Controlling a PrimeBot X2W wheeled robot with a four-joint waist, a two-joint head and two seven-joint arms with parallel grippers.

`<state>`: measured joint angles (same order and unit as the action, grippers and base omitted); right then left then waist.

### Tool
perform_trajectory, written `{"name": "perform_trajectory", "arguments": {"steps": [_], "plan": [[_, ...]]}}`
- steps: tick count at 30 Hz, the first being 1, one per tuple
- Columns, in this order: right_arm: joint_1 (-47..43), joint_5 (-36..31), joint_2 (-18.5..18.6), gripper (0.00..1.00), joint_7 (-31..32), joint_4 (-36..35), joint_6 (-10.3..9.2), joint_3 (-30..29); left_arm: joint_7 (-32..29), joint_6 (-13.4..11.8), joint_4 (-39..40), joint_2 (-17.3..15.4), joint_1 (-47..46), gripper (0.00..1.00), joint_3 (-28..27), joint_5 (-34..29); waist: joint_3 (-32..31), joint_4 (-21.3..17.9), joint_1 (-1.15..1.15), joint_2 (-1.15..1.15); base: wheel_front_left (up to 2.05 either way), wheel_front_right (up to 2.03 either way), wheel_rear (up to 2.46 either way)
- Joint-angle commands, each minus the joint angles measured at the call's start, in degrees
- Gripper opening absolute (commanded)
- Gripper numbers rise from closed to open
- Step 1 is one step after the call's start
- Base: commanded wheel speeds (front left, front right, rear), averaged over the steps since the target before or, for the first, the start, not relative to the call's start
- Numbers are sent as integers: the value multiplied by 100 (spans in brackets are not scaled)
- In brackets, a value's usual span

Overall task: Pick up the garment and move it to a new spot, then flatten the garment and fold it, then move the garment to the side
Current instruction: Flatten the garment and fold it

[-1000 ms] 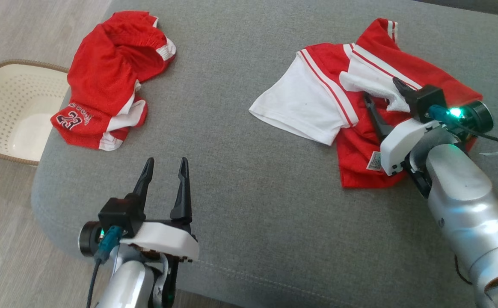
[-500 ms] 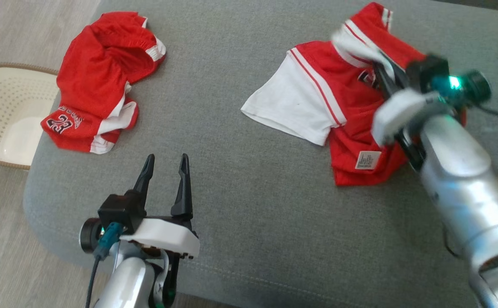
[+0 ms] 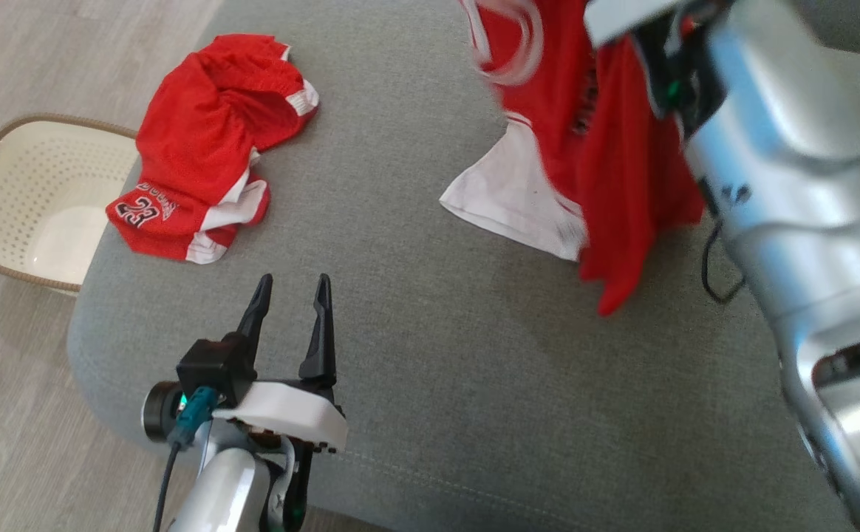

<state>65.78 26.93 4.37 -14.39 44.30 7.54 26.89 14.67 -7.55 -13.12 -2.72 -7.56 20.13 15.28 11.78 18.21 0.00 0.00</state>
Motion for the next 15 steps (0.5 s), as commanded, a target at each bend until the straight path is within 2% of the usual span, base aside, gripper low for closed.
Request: {"name": "perform_trajectory", "arguments": {"steps": [1,3,7,10,15], "plan": [[352,78,-146,0,-60,-310,-5,-152,33,0,169,-16,-171,100,-165,-3,-13,24,0,0,0,0,0],[502,74,-147,0,-60,-348,-5,-558,33,-1,165,-16,-151,100,-187,-23,-21,11,0,0,0,0,0],[566,-489,-62,0,-61,-91,-5,-1889,33,0,146,-16,-120,100,-279,-80,-17,-104,0,0,0,0,0],[250,-997,261,0,-61,197,-5,-2845,33,36,145,-16,-122,100,-311,-142,34,-279,0,0,0,0,0],[-830,-1989,765,0,-61,777,-5,-3767,33,87,123,-16,-201,100,-351,-184,127,-592,0,0,0,0,0]]}}
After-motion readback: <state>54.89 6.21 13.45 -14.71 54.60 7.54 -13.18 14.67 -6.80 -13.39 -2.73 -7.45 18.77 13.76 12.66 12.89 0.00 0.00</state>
